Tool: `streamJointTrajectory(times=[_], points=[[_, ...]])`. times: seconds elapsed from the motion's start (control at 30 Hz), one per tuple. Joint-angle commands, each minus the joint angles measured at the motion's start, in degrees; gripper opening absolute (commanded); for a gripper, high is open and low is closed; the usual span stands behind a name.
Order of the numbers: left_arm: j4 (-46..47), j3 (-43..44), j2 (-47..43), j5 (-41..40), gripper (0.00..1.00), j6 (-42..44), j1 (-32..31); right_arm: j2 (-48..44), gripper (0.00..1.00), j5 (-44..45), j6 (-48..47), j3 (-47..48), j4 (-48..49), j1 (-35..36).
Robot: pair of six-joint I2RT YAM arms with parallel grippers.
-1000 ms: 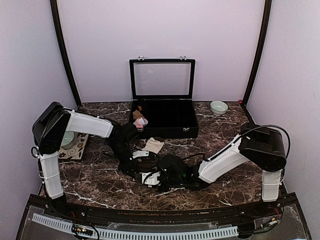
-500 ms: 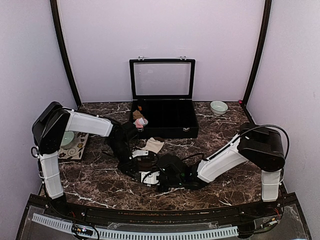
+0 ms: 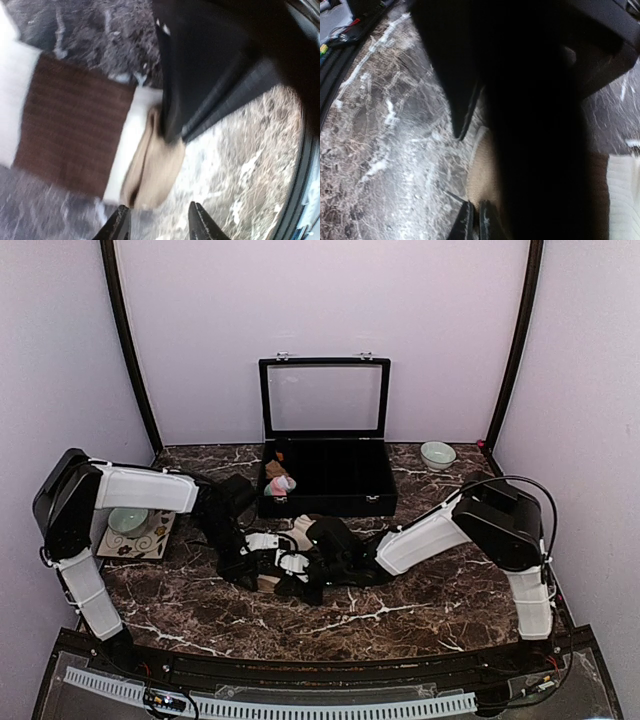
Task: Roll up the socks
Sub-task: Roll the sock at the center of the board.
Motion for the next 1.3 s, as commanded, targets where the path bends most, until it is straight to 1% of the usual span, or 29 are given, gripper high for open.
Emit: streamJointTrajectory(times=[0.0, 0.13, 0.2, 0.33, 0.43, 0.5, 0.6, 0.67, 0.8, 0.9, 1.1, 1.27], points=[[1.8, -4.9, -8.8, -5.8, 0.42, 1.9, 0.0, 6.3, 0.04, 0.9, 8.6, -3.6, -16.7, -1.0], [6.8, -9.8, -14.8, -8.2, 0.43, 1.4, 0.7, 7.0, 0.03, -0.3, 13.9, -4.6, -16.0, -1.1], [8.4, -11.9, -17.7, -7.5, 0.43, 1.5, 1.0, 6.9, 0.03, -1.5, 17.1, -5.0, -15.7, -1.1], [7.3, -14.6, -21.2, 0.2, 0.42, 4.6, 0.6, 6.4, 0.02, -3.5, 24.1, -6.5, -14.6, -1.3], [6.6, -14.9, -20.5, 3.3, 0.36, 5.2, 0.3, 6.2, 0.02, -6.3, 30.1, -9.2, -11.0, -1.9], [8.2, -16.0, -20.4, 5.0, 0.34, 5.2, 0.3, 6.0, 0.03, -7.7, 32.7, -11.1, -8.1, -2.2], [11.9, -18.6, -21.1, 6.7, 0.35, 6.4, -0.8, 5.9, 0.02, -9.2, 34.6, -12.0, -6.8, -2.5], [15.0, -19.8, -20.7, 5.6, 0.36, 7.4, -2.5, 6.0, 0.03, -9.8, 35.0, -11.5, -7.7, -2.8], [18.0, -19.3, -17.8, 3.3, 0.37, 8.3, -5.3, 6.2, 0.03, -10.5, 35.1, -10.6, -9.5, -3.6], [20.4, -19.0, -15.5, -1.1, 0.36, 9.0, -7.6, 6.1, 0.02, -10.6, 34.9, -10.4, -10.3, -4.0], [22.0, -17.0, -11.4, -3.8, 0.35, 8.7, -8.4, 5.8, 0.02, -11.0, 34.9, -10.5, -10.8, -4.2], [23.9, -17.2, -12.0, -5.3, 0.34, 8.4, -8.5, 5.6, 0.02, -11.1, 34.3, -10.5, -11.5, -4.2]])
